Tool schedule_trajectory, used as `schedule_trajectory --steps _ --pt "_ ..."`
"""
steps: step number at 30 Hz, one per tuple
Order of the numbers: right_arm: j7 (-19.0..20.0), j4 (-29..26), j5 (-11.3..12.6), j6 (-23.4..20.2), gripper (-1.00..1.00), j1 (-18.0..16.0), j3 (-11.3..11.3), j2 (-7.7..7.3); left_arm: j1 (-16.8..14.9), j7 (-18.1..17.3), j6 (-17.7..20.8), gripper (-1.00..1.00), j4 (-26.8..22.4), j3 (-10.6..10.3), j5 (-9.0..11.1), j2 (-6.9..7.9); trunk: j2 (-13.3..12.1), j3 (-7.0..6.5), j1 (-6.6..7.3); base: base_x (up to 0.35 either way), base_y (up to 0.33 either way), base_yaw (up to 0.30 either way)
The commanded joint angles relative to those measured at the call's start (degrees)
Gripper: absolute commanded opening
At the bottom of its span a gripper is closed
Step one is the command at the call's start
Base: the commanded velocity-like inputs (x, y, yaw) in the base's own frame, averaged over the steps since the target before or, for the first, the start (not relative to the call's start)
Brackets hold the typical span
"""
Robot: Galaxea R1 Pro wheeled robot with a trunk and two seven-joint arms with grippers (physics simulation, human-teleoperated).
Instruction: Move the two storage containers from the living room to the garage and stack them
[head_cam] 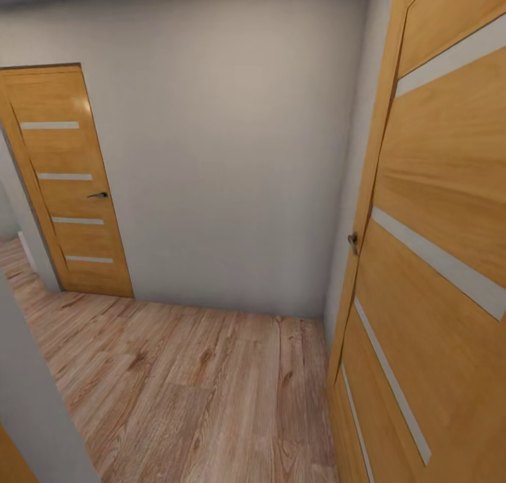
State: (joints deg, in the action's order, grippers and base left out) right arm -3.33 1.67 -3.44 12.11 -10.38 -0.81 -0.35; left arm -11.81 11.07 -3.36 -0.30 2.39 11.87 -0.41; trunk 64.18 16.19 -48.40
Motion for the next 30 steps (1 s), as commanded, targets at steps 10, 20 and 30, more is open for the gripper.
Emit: schedule_trajectory --steps 10,20,30 --pt "-0.3 0.2 -0.3 0.1 1.00 -0.1 -0.1 0.00 0.0 0.1 -0.2 1.00 0.0 0.2 0.2 -0.11 0.0 0.07 0.00 0.001 0.110 0.000" --pt "-0.3 0.2 -0.3 0.1 1.00 -0.1 -0.1 0.01 -0.1 0.1 -0.2 1.00 0.0 0.2 0.2 -0.11 0.0 0.07 0.00 0.057 0.124 0.000" --pt "-0.3 0.2 -0.2 0.3 1.00 -0.1 0.0 0.08 -0.1 0.1 -0.2 1.00 0.0 0.2 0.2 -0.11 0.0 0.07 0.00 0.018 0.010 -0.054"
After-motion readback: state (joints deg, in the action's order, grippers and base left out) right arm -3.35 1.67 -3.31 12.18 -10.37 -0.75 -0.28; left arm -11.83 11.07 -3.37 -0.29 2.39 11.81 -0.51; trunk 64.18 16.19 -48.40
